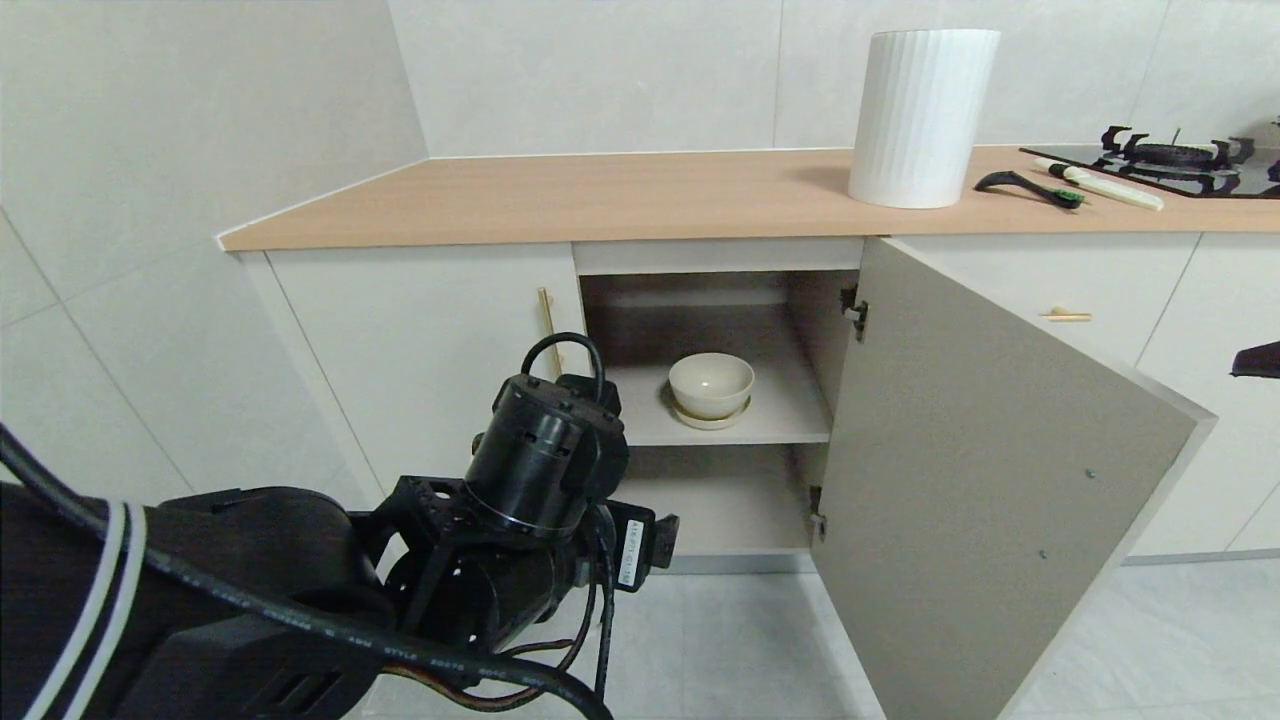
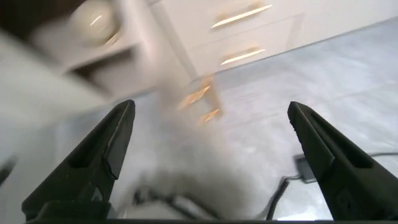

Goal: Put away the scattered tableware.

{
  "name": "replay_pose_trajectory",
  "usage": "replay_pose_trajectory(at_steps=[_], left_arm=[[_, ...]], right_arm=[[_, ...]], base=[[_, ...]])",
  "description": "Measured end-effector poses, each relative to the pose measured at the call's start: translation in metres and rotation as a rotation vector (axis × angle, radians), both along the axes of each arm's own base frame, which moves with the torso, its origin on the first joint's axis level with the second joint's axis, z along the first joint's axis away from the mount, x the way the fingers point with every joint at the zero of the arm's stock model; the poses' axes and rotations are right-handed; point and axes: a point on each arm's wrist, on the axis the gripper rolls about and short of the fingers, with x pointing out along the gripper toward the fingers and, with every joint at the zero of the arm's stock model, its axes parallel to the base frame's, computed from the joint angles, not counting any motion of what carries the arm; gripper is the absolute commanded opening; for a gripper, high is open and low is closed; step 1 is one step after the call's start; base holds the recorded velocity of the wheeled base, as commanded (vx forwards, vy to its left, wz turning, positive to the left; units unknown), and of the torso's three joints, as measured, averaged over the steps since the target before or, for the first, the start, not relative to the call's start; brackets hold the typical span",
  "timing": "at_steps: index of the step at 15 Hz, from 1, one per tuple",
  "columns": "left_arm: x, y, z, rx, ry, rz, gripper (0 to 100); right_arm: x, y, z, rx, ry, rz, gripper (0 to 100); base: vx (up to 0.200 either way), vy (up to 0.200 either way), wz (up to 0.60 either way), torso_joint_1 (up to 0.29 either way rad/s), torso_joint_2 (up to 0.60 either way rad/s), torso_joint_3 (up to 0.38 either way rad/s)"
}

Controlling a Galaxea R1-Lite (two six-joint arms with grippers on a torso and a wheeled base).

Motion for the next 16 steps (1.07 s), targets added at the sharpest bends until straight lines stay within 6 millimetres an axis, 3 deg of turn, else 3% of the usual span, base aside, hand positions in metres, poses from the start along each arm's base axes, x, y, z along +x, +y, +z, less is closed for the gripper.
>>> replay_pose_trajectory(at_steps=[3,7,12,16], left_arm=[[0.0,0.0,0.0,-0.002,-0.001,0.001,100],[0.0,0.0,0.001,-0.004,-0.003,0.001,100],[0.002,0.002,0.002,-0.008,-0.007,0.009,100],[0.004,0.004,0.003,-0.015,-0.014,0.017,100]], right_arm=[[0.048,-0.018,-0.016,0.006,-0.01,-0.084,100],[0.087,-0.026,-0.047,0.069,0.1,-0.019,100],[0.109,-0.02,-0.069,0.175,0.199,0.141,100],[0.119,-0.004,-0.075,0.195,0.206,0.239,100]], base=[[0.0,0.0,0.0,0.0,0.0,0.0],[0.0,0.0,0.0,0.0,0.0,0.0],[0.0,0.0,0.0,0.0,0.0,0.0],[0.0,0.0,0.0,0.0,0.0,0.0]])
